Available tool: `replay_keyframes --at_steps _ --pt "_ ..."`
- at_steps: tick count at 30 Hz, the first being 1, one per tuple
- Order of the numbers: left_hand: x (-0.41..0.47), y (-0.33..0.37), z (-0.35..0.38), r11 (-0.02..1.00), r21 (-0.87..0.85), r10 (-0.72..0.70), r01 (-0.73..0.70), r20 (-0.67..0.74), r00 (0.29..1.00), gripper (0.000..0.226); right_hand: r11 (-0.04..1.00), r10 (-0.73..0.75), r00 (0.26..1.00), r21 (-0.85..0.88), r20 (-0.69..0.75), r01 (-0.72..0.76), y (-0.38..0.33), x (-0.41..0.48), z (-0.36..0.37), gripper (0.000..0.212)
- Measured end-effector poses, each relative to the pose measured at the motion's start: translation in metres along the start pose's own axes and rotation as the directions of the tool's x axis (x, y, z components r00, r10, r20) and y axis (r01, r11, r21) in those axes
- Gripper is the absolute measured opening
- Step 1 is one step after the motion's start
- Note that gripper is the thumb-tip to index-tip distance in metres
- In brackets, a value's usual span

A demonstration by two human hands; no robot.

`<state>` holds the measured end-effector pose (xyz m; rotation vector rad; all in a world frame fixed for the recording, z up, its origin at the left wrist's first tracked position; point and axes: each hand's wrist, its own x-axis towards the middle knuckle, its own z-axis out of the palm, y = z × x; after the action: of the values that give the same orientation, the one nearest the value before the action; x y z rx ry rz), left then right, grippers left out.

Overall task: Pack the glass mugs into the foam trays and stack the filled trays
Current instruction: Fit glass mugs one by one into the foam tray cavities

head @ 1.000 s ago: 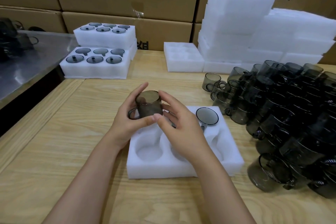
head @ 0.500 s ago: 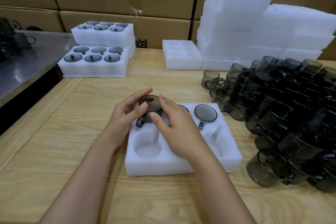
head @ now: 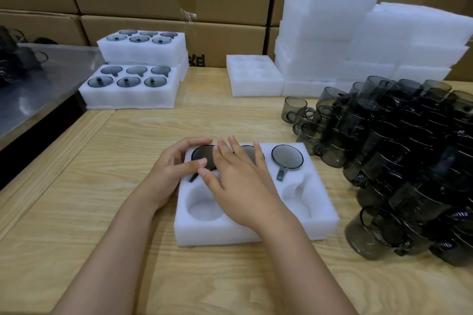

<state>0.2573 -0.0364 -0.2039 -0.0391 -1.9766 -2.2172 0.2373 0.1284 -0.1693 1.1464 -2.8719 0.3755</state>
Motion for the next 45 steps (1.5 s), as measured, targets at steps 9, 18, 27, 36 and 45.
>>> replay_keyframes --at_steps 9,18,27,36,45 --pt "0.003 0.000 0.001 0.992 -0.104 -0.069 0.067 -0.013 0.998 0.068 1.000 -0.011 0.998 0.020 -0.067 0.013 -0.003 -0.004 -0.003 0.056" --pt "0.005 0.003 0.006 0.984 -0.137 -0.123 0.117 -0.036 0.992 0.066 0.986 0.037 0.579 -0.063 -0.814 -0.152 0.043 -0.073 -0.052 0.026" --pt "0.003 0.006 0.007 0.986 -0.128 -0.113 0.105 -0.061 0.992 0.063 0.651 0.662 0.514 0.079 -0.546 -0.755 0.179 -0.128 -0.088 0.058" --pt "0.001 0.007 0.008 0.986 -0.141 -0.099 0.089 -0.072 0.992 0.061 0.860 0.505 0.552 0.334 -0.663 -0.385 0.147 -0.119 -0.100 0.029" --pt "-0.006 0.015 0.018 1.000 -0.021 0.015 -0.019 -0.185 0.983 0.052 0.840 0.204 0.730 0.500 -0.653 0.212 0.045 -0.051 -0.043 0.048"
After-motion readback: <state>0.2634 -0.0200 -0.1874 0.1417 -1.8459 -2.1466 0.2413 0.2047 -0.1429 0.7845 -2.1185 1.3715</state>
